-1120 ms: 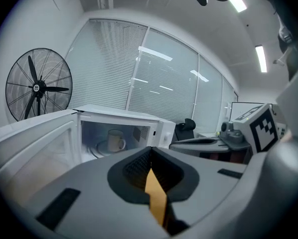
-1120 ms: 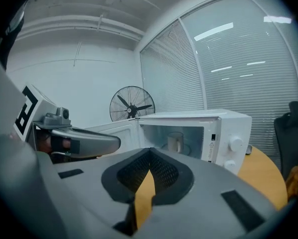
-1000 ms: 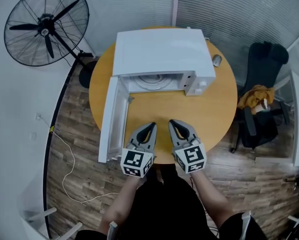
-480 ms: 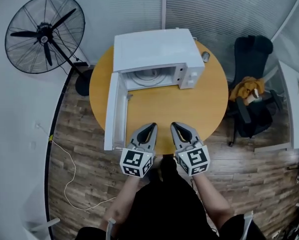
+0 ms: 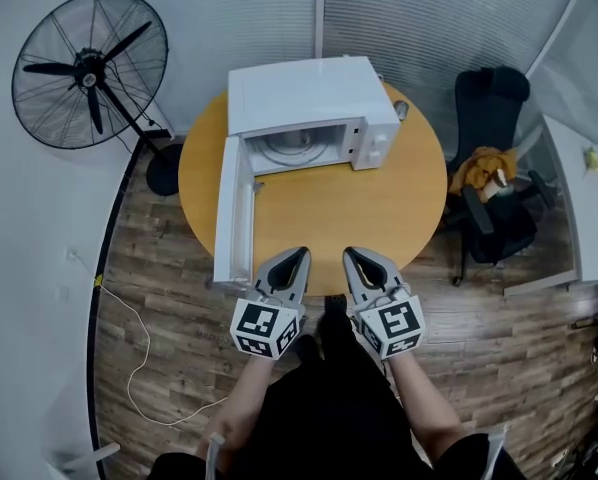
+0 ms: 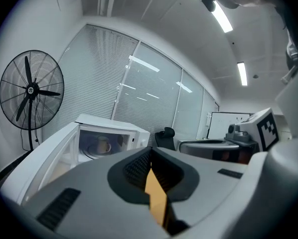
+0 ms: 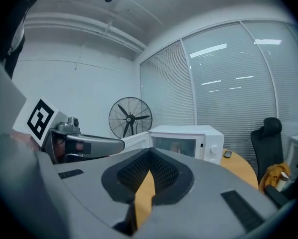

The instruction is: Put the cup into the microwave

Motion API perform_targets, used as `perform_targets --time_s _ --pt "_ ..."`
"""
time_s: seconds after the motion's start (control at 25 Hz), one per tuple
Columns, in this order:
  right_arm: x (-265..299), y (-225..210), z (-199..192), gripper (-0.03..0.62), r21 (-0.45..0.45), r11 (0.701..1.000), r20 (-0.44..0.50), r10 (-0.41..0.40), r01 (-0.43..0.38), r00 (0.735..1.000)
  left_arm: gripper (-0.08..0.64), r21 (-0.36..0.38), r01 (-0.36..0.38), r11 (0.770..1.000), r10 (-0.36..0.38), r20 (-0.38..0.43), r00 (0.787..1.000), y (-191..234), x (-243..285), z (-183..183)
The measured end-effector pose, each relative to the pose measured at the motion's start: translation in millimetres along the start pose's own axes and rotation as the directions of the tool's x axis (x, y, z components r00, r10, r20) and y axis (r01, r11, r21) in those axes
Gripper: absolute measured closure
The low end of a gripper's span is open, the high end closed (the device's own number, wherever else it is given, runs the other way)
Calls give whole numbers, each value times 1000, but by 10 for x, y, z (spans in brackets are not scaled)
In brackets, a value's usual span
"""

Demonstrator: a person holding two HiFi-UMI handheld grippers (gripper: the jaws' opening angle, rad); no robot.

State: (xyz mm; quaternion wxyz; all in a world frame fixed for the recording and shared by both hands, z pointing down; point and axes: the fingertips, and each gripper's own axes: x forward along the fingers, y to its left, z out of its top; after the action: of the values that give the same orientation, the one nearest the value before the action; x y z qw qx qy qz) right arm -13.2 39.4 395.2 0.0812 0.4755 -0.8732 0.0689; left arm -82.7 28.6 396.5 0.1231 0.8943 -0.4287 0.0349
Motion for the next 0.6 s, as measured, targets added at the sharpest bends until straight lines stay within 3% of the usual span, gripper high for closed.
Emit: perform_targets --time_s 0.6 --pt "-377 149 115 583 -7 1000 37 -16 16 999 565 20 7 1000 -7 -16 1000 -157 -307 6"
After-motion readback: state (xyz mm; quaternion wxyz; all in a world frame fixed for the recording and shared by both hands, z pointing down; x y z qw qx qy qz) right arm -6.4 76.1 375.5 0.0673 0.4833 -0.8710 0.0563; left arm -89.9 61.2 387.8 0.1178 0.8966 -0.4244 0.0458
